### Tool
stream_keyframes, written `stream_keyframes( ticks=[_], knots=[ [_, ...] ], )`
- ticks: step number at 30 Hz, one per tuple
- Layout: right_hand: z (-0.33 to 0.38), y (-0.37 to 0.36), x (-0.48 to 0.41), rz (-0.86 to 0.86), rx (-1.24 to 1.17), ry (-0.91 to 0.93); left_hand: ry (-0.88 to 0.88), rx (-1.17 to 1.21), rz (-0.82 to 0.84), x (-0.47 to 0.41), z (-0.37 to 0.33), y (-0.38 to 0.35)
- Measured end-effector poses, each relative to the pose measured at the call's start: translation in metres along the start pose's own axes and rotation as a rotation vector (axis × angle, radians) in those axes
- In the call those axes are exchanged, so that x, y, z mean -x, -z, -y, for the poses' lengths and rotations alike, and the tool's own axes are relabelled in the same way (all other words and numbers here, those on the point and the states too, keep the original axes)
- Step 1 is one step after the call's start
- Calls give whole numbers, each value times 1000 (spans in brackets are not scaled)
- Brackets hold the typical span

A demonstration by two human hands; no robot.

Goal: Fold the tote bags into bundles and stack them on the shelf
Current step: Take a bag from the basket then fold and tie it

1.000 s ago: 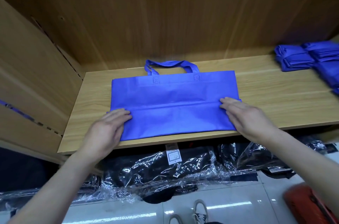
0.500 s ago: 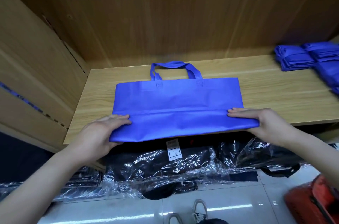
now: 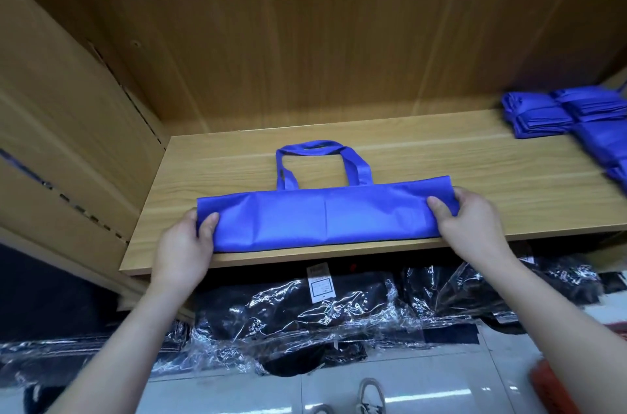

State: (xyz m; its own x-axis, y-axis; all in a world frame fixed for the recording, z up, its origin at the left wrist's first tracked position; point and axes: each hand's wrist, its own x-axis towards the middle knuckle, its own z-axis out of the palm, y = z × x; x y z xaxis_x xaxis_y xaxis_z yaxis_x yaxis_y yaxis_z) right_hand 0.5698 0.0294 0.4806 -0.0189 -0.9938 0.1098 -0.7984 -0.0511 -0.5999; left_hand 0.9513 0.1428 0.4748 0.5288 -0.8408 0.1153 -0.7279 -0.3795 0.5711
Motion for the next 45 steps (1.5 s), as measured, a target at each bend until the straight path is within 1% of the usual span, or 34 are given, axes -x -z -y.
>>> stream_keyframes(
  ticks=[3,5,10,12,15,16,18,20,22,24,25,27,29,30,32,33,34,35,37,38,39,40,43,45],
  knots=[
    [8,-2,7,-5,160,-34,-15,-163,-44,4,-4,-2],
    [11,-5,7,-10,243,-24,7,-242,-53,4,-7,-1],
    [17,-7,6,-5,350,-49,26,-389,-93,7,-19,2],
    [19,-7,7,1,376,-59,19,-405,-120,7,-20,3],
    [19,-5,7,-10,407,-74,-63,-370,-163,7,-22,5],
    [20,-3,7,-12,402,-75,-128,-384,-146,5,-22,6],
    [23,-2,4,15,388,-66,-314,-430,16,-3,-20,6],
    [26,0,-4,78,362,-90,-452,-357,247,-9,-19,8],
    [27,6,-15,159,304,-167,-418,-260,388,-9,-17,14],
    [26,13,-27,223,230,-256,-422,-342,544,-6,-15,20],
    [25,16,-32,247,197,-277,-436,-456,602,-4,-13,21],
    [22,16,-41,281,93,-302,-500,-644,636,0,-13,23],
    [25,12,-45,273,-19,-323,-521,-712,605,5,-17,23],
    [27,10,-47,229,-32,-309,-526,-743,587,8,-21,25],
    [38,7,-47,69,137,-195,-510,-792,574,15,-29,27],
    [47,6,-43,-14,230,-80,-495,-815,569,21,-35,27],
    [58,4,-38,-53,276,67,-483,-835,554,26,-40,26],
    [72,2,-28,-16,278,227,-472,-860,537,31,-46,24],
    [94,-15,2,228,325,525,-463,-929,510,40,-60,19],
    [100,-31,19,363,399,618,-469,-961,500,44,-65,15],
    [101,-49,36,444,459,685,-475,-977,497,49,-71,12],
    [99,-64,48,455,504,720,-487,-986,496,54,-75,10],
    [89,-82,55,391,480,692,-499,-942,515,66,-70,11],
    [83,-81,47,384,442,730,-559,-844,510,68,-51,17]
  ],
)
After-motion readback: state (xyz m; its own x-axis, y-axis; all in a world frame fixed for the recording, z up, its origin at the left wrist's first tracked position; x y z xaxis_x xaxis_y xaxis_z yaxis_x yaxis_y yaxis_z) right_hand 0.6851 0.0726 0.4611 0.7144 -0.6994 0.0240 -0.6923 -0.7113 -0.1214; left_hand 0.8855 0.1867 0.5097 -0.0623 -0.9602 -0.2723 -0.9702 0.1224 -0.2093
